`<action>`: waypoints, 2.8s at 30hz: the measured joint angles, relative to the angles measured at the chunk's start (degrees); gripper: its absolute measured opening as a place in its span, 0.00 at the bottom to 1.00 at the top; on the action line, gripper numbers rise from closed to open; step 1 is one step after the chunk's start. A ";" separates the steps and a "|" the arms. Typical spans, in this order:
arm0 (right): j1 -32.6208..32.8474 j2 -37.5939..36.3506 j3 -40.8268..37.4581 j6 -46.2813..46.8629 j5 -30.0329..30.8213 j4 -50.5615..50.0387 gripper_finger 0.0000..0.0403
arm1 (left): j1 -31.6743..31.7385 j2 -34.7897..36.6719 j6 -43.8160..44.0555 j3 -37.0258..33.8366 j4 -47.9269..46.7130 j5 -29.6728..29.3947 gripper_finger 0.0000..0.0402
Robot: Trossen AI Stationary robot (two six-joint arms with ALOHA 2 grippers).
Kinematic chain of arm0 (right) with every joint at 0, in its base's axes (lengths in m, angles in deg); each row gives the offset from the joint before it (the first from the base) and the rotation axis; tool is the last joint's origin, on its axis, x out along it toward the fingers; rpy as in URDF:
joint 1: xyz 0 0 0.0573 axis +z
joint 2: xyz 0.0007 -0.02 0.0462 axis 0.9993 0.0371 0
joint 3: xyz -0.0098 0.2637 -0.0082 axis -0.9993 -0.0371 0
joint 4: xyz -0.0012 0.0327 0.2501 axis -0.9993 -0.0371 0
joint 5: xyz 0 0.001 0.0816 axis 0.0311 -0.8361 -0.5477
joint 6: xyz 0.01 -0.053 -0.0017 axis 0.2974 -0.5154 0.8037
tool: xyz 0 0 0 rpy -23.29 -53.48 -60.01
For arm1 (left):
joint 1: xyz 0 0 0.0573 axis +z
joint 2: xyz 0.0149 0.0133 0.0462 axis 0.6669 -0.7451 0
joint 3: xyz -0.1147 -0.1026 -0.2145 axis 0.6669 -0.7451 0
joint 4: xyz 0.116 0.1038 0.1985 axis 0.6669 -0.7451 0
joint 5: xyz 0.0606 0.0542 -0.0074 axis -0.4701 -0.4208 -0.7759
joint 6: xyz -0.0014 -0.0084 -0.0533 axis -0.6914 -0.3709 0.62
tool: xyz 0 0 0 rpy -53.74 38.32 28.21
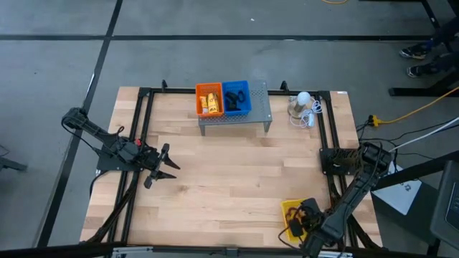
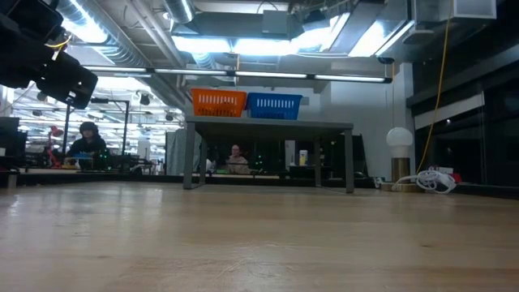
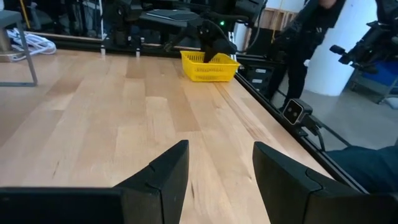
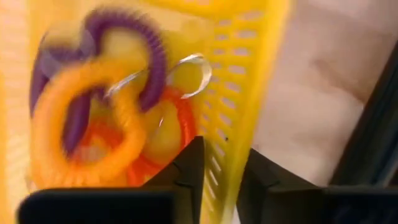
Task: Pick & Place Office Desk Supplies
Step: Put the yellow bin onto the shelf
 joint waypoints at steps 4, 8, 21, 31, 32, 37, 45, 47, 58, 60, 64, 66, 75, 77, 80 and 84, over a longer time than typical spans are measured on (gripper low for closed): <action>-1.03 0.02 -0.23 -1.69 3.52 -1.77 0.07 | 0.00 -0.40 0.03 -0.01 0.00 -0.18 0.43; -2.24 0.00 -0.20 -3.02 6.69 -3.46 0.01 | 0.01 -0.59 0.02 -0.01 0.02 -0.32 0.43; -11.91 -8.95 -0.27 -6.73 33.74 -5.24 0.01 | 0.00 -0.59 0.00 -0.01 0.42 -0.40 0.43; -24.55 -27.14 -0.27 -29.43 54.84 -5.45 0.01 | 0.00 -0.59 -0.02 -0.01 0.52 -0.44 0.43; -26.33 -29.09 -0.27 -32.41 55.37 -5.44 0.01 | 0.02 -0.59 -0.02 -0.01 0.52 -0.44 0.43; -37.88 -37.76 -0.25 -45.97 51.57 -5.46 0.01 | 0.00 -0.59 -0.07 -0.01 0.63 -0.48 0.43; -59.42 -42.20 -0.23 -62.71 37.41 -5.43 0.01 | 0.00 -0.59 -0.22 -0.01 0.68 -0.51 0.43; -64.44 -42.15 -0.23 -65.97 34.07 -5.42 0.01 | 0.00 -0.59 -0.21 -0.01 0.72 -0.51 0.43; -87.68 -38.51 -0.23 -81.73 16.38 3.00 0.01 | 0.02 -0.59 -0.48 -0.01 0.90 -0.53 0.43; -90.53 -36.81 -0.23 -83.05 15.21 2.78 0.01 | 0.01 -0.59 -0.50 -0.01 0.92 -0.53 0.43; -94.44 -32.99 -0.23 -85.45 13.46 2.79 0.01 | 0.00 -0.59 -0.61 -0.01 0.95 -0.53 0.43; -95.30 -30.89 0.27 -86.52 13.62 2.47 0.01 | 0.00 -0.59 -0.61 -0.01 0.97 -0.53 0.43; -96.47 -20.88 13.96 -92.03 14.11 -1.63 0.01 | 0.00 -0.59 -0.59 -0.01 1.01 -0.48 0.43; -96.45 -18.22 17.76 -92.43 14.09 -4.44 0.01 | 0.01 -0.59 -0.21 -0.01 0.99 -0.48 0.43; -96.48 -14.43 22.10 -92.46 13.85 -7.66 0.01 | 0.00 -0.59 0.08 -0.01 0.93 -0.42 0.43; -96.69 -10.80 24.71 -92.44 11.35 -9.21 0.01 | 0.01 -0.59 0.44 -0.01 0.92 -0.42 0.43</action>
